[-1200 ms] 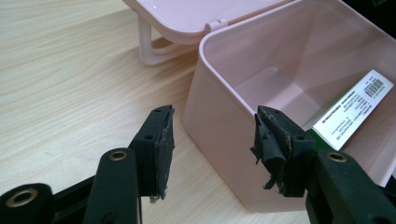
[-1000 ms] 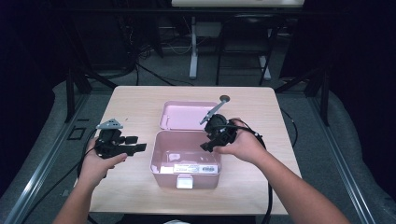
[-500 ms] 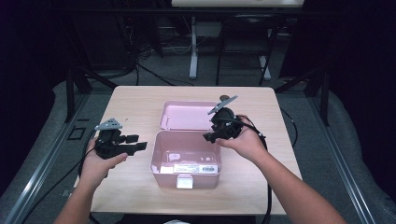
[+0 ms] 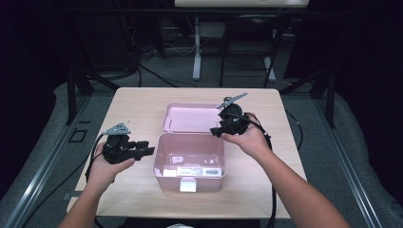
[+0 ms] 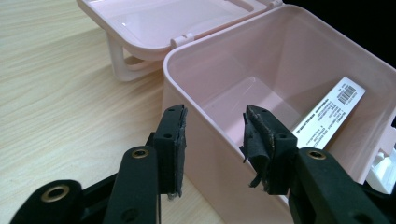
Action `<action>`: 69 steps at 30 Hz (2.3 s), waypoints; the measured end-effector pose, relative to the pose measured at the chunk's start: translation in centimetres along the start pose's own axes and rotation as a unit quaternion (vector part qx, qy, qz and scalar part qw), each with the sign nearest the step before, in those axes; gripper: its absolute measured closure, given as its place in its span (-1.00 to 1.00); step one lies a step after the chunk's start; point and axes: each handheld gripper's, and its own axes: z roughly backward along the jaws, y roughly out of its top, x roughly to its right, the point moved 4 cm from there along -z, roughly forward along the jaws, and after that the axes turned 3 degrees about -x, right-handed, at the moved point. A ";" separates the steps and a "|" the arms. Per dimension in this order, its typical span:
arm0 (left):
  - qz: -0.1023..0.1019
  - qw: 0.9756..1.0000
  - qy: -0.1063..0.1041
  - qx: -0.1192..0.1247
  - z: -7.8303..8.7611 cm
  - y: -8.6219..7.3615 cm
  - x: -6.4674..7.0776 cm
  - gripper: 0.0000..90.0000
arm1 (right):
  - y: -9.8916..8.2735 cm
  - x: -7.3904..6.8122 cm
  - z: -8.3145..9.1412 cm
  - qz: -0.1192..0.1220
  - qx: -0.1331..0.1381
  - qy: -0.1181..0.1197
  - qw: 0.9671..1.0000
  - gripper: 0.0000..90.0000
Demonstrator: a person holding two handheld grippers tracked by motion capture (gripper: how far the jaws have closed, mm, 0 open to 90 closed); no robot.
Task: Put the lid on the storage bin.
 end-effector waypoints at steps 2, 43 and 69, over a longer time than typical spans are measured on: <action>-0.002 1.000 0.000 -0.002 -0.2 -0.1 0.1 0.36 | 0.1 0.1 -0.2 -0.004 0.000 -0.002 1.000 0.11; -0.026 0.999 -0.008 -0.021 -1.7 -0.6 1.0 0.67 | 1.3 5.9 -5.5 -0.134 -0.002 -0.075 0.988 0.14; -0.026 0.999 -0.007 -0.021 -1.7 -0.6 1.0 0.67 | 1.8 7.8 -8.2 -0.187 -0.011 -0.099 0.977 0.30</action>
